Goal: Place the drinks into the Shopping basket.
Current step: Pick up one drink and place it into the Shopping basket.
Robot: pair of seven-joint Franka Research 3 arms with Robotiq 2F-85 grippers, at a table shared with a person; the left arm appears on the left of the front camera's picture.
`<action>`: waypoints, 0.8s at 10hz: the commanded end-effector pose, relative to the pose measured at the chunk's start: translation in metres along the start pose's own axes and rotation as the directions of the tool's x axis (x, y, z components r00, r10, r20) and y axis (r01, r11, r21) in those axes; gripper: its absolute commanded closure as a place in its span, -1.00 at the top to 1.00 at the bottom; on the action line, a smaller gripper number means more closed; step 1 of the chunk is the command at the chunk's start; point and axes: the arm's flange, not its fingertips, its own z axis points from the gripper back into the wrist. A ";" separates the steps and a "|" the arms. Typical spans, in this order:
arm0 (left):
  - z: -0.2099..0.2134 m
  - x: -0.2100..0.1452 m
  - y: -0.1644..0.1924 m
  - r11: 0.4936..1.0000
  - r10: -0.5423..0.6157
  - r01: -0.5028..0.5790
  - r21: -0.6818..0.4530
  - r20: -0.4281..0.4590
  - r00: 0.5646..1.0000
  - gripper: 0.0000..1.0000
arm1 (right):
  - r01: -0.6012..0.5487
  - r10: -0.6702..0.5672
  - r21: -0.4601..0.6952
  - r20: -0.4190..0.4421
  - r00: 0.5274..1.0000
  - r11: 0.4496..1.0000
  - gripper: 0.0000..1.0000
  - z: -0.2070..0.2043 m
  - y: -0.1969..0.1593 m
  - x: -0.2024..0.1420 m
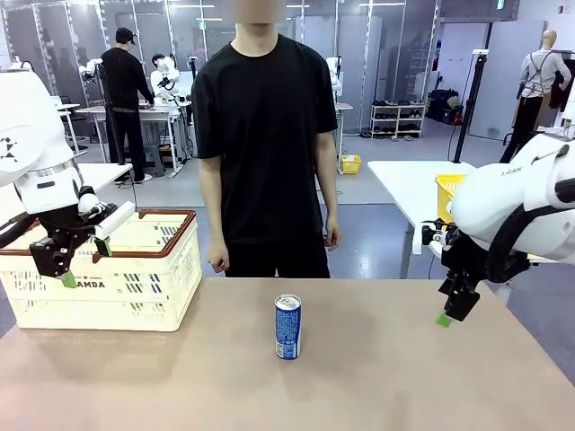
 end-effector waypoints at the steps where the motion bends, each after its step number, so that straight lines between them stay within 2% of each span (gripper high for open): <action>1: 0.001 0.000 0.000 1.000 0.014 -0.014 0.004 0.003 1.000 1.00 | -0.012 0.012 0.009 -0.007 1.000 1.000 1.00 0.005 0.003 0.000; 4: 0.000 0.000 0.000 1.000 0.000 0.000 0.000 0.000 1.000 1.00 | -0.012 0.012 0.009 -0.007 1.000 1.000 1.00 0.005 0.003 0.000; 6: 0.026 0.054 0.016 0.997 0.035 -0.040 0.062 0.075 0.997 1.00 | -0.012 0.012 0.009 -0.007 1.000 1.000 1.00 0.005 0.003 0.000; 8: 0.042 0.114 0.051 0.994 -0.024 0.015 0.108 0.078 0.997 1.00 | -0.012 0.012 0.009 -0.007 1.000 1.000 1.00 0.005 0.003 0.000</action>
